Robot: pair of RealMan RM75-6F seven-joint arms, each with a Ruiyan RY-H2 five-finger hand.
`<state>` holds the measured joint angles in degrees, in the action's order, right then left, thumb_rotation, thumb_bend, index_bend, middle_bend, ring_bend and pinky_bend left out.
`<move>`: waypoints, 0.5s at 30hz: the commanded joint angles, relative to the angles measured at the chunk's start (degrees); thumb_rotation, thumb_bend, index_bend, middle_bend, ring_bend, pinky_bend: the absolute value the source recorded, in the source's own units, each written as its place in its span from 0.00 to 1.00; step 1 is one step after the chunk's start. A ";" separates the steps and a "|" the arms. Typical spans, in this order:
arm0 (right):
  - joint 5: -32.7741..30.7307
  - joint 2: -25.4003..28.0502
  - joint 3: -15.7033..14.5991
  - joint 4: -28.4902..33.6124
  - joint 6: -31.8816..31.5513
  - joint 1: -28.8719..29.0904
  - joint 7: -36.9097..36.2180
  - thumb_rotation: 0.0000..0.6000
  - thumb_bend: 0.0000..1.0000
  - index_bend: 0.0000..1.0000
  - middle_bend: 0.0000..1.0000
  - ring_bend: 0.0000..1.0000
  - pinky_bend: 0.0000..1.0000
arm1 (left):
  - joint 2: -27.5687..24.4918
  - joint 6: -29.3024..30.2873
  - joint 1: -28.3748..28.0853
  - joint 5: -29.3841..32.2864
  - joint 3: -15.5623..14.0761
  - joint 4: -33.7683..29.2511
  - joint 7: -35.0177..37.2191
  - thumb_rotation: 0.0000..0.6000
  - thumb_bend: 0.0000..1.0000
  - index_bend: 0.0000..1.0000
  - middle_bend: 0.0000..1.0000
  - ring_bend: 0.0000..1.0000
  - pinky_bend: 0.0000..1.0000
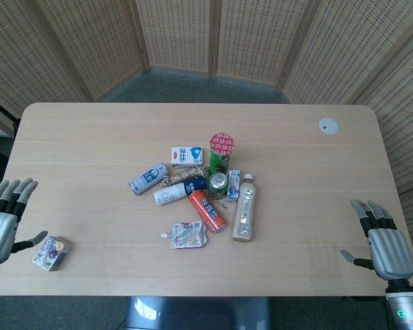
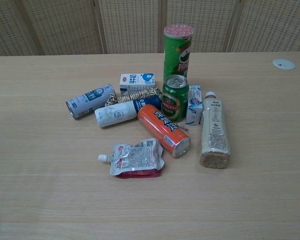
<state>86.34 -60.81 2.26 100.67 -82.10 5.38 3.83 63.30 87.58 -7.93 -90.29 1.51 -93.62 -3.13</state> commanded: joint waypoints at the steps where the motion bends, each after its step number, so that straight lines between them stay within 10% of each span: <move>1: -0.08 0.05 0.03 -0.02 0.01 -0.01 -0.13 0.97 0.00 0.00 0.00 0.00 0.00 | 0.12 -0.34 -0.13 -0.19 -0.11 0.09 -0.36 1.00 0.00 0.00 0.00 0.00 0.00; 15: -0.04 0.35 -0.09 0.74 0.05 -0.11 -0.19 0.97 0.00 0.00 0.00 0.00 0.00 | -0.57 -21.74 -9.76 2.64 -2.19 -12.70 -15.22 1.00 0.00 0.00 0.00 0.00 0.00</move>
<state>86.28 -60.47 2.17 101.39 -82.03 5.26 3.63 63.22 73.06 -13.58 -89.58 -0.12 -100.64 -11.88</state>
